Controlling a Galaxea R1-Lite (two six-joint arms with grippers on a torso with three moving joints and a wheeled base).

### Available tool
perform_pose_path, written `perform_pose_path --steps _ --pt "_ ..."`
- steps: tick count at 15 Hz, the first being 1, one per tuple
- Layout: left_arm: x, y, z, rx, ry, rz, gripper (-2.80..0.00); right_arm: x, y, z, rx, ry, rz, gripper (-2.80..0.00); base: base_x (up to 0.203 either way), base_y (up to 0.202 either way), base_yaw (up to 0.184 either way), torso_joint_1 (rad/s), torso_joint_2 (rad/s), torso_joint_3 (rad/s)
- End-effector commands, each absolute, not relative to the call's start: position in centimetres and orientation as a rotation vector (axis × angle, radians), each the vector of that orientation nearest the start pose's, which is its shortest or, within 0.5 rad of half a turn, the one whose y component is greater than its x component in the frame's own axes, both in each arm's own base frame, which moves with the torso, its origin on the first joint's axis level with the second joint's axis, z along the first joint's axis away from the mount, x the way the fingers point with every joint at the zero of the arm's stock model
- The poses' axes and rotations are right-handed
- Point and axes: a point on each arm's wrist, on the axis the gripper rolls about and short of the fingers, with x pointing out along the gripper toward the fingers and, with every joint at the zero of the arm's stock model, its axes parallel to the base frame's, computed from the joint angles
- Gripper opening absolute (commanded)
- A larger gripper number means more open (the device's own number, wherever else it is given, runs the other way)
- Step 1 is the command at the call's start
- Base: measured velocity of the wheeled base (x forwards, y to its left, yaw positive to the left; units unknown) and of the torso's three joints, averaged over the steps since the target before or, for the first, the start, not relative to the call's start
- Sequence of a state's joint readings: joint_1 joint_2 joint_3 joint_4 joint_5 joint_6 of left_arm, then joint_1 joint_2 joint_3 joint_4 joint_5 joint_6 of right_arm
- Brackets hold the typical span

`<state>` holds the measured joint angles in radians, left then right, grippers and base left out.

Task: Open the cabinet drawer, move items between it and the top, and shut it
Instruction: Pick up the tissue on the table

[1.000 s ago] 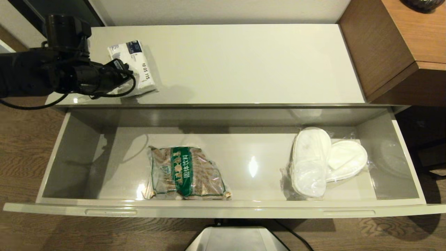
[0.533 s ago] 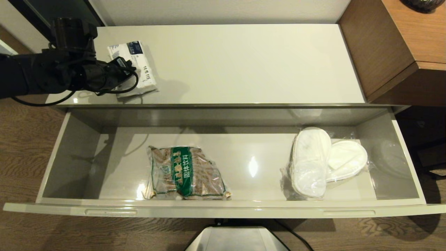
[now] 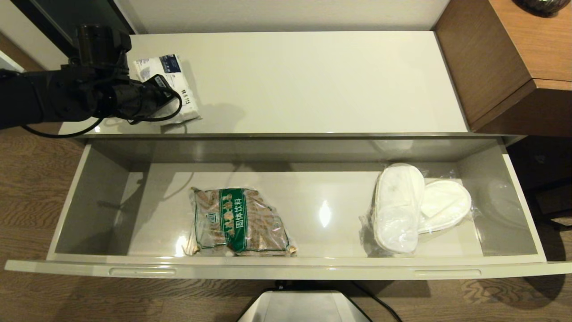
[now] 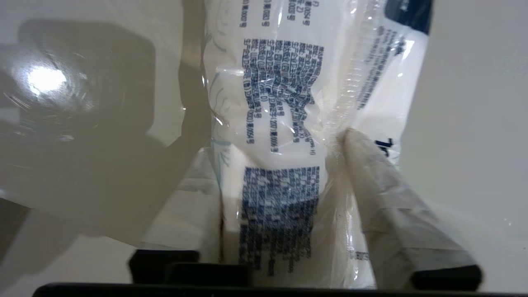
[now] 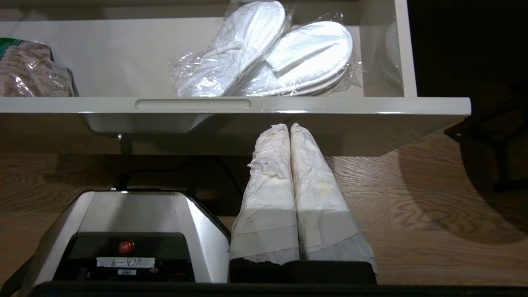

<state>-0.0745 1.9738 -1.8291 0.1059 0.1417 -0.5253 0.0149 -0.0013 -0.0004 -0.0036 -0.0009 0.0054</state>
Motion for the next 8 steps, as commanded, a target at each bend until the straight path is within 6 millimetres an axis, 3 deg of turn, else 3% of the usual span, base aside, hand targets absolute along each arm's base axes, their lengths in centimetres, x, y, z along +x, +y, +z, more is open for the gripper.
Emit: perform_pose_path --steps 1,4,8 --pt "39.4 -2.8 30.8 -0.500 0.217 0.127 -2.80 -2.4 0.0 7.5 0.005 -0.017 0.015 -2.80 0.000 0.000 0.000 0.000 0.00 0.000" --pt "36.8 -3.4 32.9 -0.501 0.213 0.102 -2.80 -2.4 0.0 7.5 0.002 -0.017 0.015 -2.80 0.000 0.000 0.000 0.000 0.00 0.000" --pt "29.8 -3.2 35.6 -0.540 0.260 0.093 -2.80 -2.4 0.0 7.4 -0.026 -0.016 0.018 -2.80 0.000 0.000 0.000 0.000 0.00 0.000"
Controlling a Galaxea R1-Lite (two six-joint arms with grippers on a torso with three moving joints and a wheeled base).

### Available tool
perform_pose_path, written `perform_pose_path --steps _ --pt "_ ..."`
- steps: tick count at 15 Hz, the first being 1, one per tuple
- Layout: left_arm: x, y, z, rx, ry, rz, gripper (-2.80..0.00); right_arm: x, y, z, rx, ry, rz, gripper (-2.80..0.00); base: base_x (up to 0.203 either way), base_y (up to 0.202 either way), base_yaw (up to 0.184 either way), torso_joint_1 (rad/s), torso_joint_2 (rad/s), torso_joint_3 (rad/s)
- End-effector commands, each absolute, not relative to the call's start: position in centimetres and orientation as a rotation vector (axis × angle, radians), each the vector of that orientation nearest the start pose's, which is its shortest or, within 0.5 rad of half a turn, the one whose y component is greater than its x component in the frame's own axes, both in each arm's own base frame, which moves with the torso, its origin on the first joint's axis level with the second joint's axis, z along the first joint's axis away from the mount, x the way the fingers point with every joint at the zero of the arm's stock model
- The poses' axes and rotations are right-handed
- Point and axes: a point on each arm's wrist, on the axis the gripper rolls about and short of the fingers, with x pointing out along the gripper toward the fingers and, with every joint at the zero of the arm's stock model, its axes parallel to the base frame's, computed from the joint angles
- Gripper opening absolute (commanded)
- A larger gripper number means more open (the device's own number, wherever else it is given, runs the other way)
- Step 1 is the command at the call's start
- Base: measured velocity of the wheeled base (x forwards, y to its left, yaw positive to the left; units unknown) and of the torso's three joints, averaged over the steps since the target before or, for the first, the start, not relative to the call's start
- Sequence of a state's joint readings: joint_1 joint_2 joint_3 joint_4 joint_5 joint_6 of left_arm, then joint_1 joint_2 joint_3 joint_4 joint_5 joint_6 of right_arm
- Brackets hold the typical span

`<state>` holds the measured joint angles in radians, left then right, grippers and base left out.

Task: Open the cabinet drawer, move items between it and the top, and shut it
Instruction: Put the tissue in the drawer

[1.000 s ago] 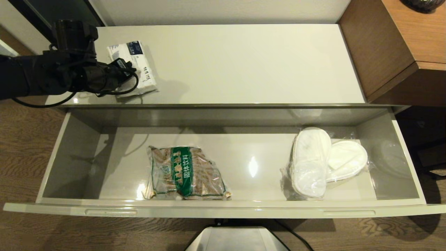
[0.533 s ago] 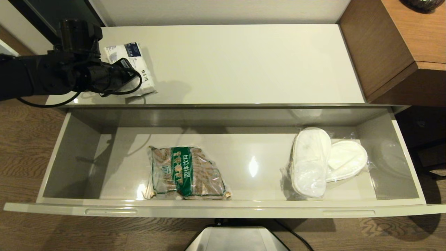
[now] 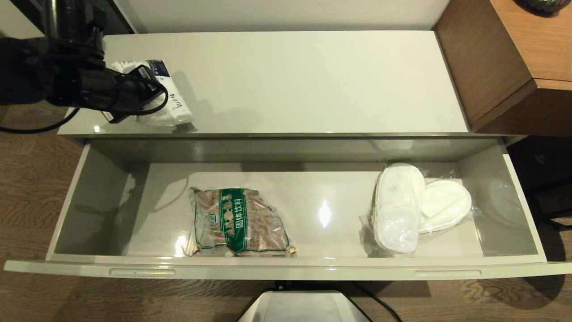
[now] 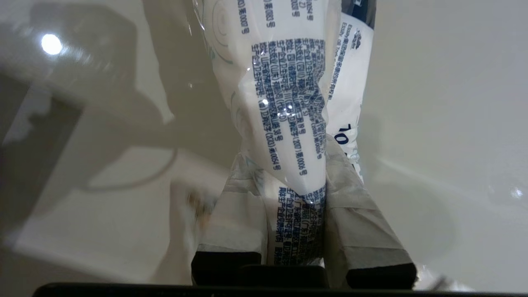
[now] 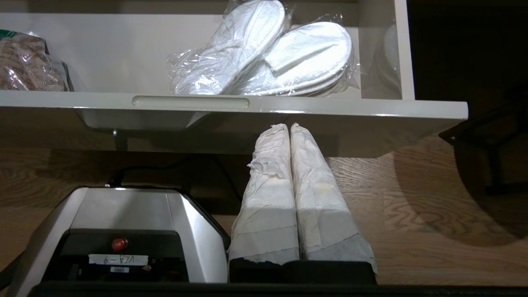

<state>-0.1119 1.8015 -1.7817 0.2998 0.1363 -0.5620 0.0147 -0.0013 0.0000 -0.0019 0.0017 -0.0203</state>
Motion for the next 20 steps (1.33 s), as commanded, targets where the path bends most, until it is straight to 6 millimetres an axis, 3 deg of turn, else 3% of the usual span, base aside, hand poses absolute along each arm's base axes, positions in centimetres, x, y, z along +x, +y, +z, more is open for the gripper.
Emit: perform_pose_path --steps 1,5,6,10,15,20 --pt "28.2 -3.1 35.4 -0.551 0.291 0.092 -2.80 -2.4 0.0 7.4 -0.032 -0.016 0.020 -2.80 0.000 0.000 0.000 0.000 0.00 0.000" --pt "21.1 -2.5 32.9 -0.586 0.419 0.087 -2.80 -2.4 0.0 7.4 -0.044 -0.016 0.020 -2.80 0.000 0.000 0.000 0.000 0.00 0.000" --pt "20.1 -2.5 32.1 -0.597 0.448 0.087 -2.80 -2.4 0.0 7.4 -0.044 -0.016 0.018 -2.80 0.000 0.000 0.000 0.000 0.00 0.000" --pt "17.3 -2.6 25.6 -0.649 0.656 0.089 -2.80 -2.4 0.0 7.4 -0.044 -0.016 0.019 -2.80 0.000 0.000 0.000 0.000 0.00 0.000" --pt "18.8 -6.0 21.4 -0.633 0.710 -0.128 -2.80 -2.4 0.0 7.5 -0.054 -0.017 0.019 -2.80 0.000 0.000 0.000 0.000 0.00 0.000" --pt "19.8 -8.9 16.9 -0.432 0.779 -0.267 -2.80 -2.4 0.0 7.5 -0.060 -0.019 0.017 -2.80 0.000 0.000 0.000 0.000 0.00 0.000"
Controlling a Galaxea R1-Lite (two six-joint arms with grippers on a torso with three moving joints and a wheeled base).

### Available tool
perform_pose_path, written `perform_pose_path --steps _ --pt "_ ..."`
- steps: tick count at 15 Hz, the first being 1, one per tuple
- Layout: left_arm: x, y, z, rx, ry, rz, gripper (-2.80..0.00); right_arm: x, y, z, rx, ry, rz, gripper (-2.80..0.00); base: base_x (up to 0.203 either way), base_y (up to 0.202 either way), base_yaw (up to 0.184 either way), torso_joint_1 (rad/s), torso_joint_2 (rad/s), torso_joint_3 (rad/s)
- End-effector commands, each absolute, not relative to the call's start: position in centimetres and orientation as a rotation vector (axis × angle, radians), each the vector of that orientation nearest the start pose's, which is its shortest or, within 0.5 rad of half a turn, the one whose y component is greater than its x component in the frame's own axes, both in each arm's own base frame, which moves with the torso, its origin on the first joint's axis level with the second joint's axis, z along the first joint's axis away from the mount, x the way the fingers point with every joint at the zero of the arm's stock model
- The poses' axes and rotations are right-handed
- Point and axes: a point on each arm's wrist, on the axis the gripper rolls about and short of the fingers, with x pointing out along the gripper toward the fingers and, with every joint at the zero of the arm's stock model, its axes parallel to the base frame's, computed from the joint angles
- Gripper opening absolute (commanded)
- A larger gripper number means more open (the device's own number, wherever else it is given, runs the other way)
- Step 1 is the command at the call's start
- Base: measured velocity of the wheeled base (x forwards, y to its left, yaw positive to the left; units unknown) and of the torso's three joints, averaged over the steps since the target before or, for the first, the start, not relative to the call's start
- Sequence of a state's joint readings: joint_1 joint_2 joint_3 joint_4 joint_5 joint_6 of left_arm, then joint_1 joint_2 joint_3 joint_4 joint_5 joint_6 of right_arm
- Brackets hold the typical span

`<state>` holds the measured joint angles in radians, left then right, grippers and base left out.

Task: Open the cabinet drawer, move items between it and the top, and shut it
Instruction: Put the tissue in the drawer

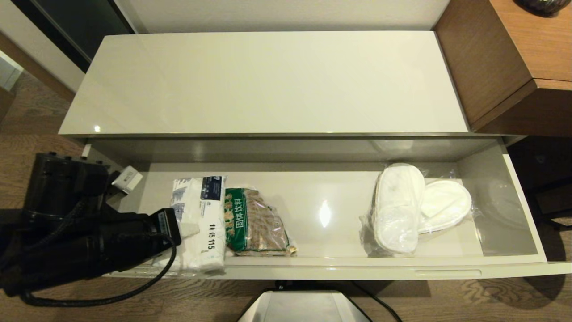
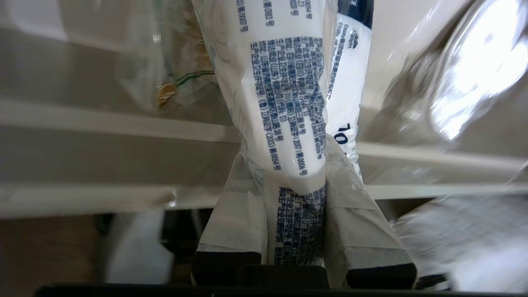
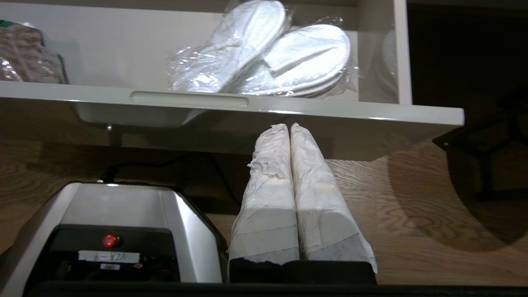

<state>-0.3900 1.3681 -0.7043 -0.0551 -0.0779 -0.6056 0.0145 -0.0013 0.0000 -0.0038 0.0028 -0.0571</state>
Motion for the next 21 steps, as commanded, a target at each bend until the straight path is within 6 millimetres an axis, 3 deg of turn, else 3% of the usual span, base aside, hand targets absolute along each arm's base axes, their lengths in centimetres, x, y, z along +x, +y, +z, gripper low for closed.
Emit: perform_pose_path --steps 1,8,14,21 --pt "20.3 -9.3 16.4 -0.416 0.780 -0.278 -2.80 -2.4 0.0 7.5 -0.061 -0.019 0.018 -2.80 0.000 0.000 0.000 0.000 0.00 0.000" --pt "24.2 -11.1 15.1 -0.430 0.712 -0.291 -2.80 -2.4 0.0 7.5 -0.061 -0.019 0.018 -2.80 0.000 0.000 0.000 0.000 0.00 0.000" --pt "26.6 -6.1 14.5 -0.468 0.650 -0.042 -2.80 -2.4 0.0 7.5 -0.063 -0.019 0.016 -2.80 0.000 0.000 0.000 0.000 0.00 0.000" --pt "28.1 -5.5 13.2 -0.476 0.682 0.002 -2.80 -2.4 0.0 7.5 -0.063 -0.019 0.016 -2.80 0.000 0.000 0.000 0.000 0.00 0.000"
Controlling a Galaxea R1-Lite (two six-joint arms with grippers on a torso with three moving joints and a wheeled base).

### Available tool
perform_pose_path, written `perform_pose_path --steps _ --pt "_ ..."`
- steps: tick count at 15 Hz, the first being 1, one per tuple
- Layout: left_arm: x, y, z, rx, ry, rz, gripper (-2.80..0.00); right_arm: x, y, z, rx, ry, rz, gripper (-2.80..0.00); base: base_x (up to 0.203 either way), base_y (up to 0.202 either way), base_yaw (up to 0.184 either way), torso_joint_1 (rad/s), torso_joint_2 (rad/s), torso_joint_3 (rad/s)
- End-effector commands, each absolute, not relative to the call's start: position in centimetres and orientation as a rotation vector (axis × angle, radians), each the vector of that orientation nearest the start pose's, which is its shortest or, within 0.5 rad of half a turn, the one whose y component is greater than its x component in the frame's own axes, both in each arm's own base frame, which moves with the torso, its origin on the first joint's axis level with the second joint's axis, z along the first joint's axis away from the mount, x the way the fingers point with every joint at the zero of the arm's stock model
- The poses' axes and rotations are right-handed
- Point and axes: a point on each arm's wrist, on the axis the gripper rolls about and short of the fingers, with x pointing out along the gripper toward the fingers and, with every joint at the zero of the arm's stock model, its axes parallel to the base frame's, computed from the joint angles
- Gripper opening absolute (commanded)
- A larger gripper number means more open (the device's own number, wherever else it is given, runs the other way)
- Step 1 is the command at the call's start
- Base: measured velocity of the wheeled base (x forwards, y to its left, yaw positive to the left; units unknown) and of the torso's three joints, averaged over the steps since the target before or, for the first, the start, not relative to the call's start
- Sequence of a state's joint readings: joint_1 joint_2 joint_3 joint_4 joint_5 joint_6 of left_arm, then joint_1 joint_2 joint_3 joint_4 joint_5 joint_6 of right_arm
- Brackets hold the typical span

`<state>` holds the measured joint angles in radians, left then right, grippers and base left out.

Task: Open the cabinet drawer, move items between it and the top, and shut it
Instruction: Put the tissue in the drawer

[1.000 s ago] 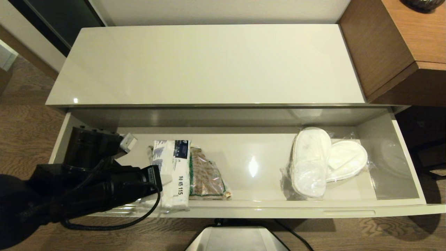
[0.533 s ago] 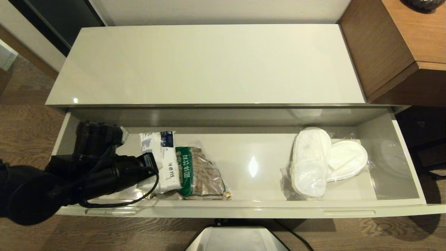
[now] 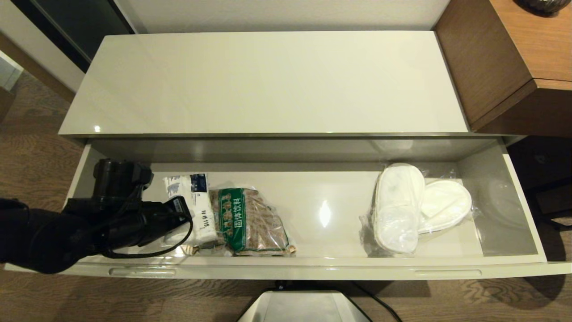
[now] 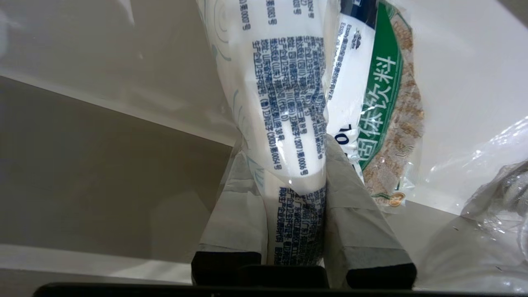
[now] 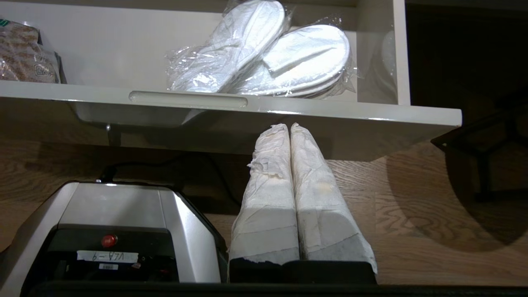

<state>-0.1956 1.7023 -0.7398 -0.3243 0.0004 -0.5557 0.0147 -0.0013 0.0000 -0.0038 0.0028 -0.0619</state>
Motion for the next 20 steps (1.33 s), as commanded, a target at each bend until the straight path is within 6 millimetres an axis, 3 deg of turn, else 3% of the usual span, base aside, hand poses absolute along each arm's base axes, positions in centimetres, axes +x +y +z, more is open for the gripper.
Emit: perform_pose_path --steps 1,6,10,16,20 --pt "28.1 -5.4 13.1 -0.476 0.685 0.002 -2.80 -2.4 0.0 7.5 -0.063 -0.019 0.016 -2.80 0.000 0.000 0.000 0.000 0.00 0.000" --pt "28.3 -7.2 12.6 -0.404 0.712 -0.058 -2.80 -2.4 0.0 7.5 -0.064 -0.019 0.018 -2.80 0.000 0.000 0.000 0.000 0.00 0.000" --pt "28.2 -6.9 12.8 -0.412 0.700 -0.047 -2.80 -2.4 0.0 7.5 -0.064 -0.019 0.017 -2.80 0.000 0.000 0.000 0.000 0.00 0.000" --pt "29.6 -2.9 13.5 -0.471 0.647 0.097 -2.80 -2.4 0.0 7.5 -0.064 -0.019 0.017 -2.80 0.000 0.000 0.000 0.000 0.00 0.000" --pt "30.1 -1.4 13.7 -0.484 0.636 0.145 -2.80 -2.4 0.0 7.5 -0.064 -0.019 0.017 -2.80 0.000 0.000 0.000 0.000 0.00 0.000"
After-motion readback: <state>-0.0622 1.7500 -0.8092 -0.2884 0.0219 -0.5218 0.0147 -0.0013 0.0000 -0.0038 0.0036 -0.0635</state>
